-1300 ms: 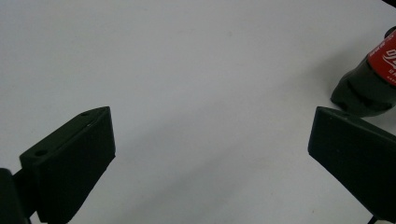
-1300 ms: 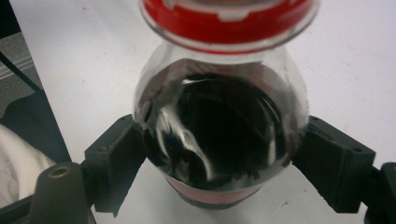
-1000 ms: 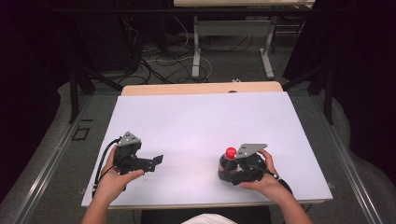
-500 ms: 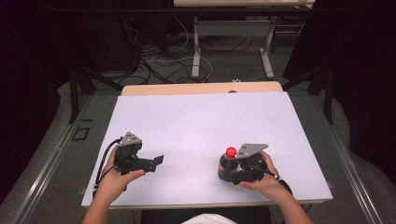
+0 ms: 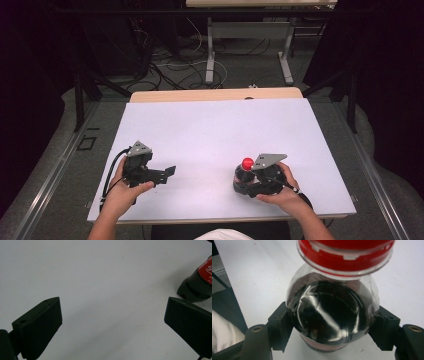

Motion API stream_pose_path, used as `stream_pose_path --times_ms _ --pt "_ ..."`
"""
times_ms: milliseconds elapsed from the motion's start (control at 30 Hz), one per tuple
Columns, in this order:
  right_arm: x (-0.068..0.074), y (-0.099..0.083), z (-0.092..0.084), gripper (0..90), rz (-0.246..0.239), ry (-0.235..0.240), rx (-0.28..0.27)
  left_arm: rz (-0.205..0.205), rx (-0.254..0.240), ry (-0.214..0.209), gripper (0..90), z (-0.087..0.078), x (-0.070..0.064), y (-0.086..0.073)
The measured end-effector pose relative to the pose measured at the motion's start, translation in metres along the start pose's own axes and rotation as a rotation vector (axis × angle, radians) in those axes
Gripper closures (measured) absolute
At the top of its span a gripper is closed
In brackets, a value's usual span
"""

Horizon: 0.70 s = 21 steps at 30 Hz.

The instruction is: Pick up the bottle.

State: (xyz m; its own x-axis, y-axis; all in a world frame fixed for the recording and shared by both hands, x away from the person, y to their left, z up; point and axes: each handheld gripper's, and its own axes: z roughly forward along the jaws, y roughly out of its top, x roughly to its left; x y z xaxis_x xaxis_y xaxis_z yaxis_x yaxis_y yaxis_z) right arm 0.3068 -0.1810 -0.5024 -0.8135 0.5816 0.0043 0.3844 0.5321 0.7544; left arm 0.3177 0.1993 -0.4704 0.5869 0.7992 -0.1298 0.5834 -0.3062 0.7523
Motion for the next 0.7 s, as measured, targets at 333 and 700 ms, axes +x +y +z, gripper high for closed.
stream_pose_path --times_ms 333,700 --pt "0.0014 0.0022 -0.0019 29.0 0.0 0.009 -0.015 0.006 0.008 -0.005 1.6 0.0005 -0.0012 0.0002" --pt "0.005 0.0024 0.0058 28.8 -0.008 0.009 -0.004 0.007 0.002 -0.004 1.6 0.002 -0.002 -0.0002"
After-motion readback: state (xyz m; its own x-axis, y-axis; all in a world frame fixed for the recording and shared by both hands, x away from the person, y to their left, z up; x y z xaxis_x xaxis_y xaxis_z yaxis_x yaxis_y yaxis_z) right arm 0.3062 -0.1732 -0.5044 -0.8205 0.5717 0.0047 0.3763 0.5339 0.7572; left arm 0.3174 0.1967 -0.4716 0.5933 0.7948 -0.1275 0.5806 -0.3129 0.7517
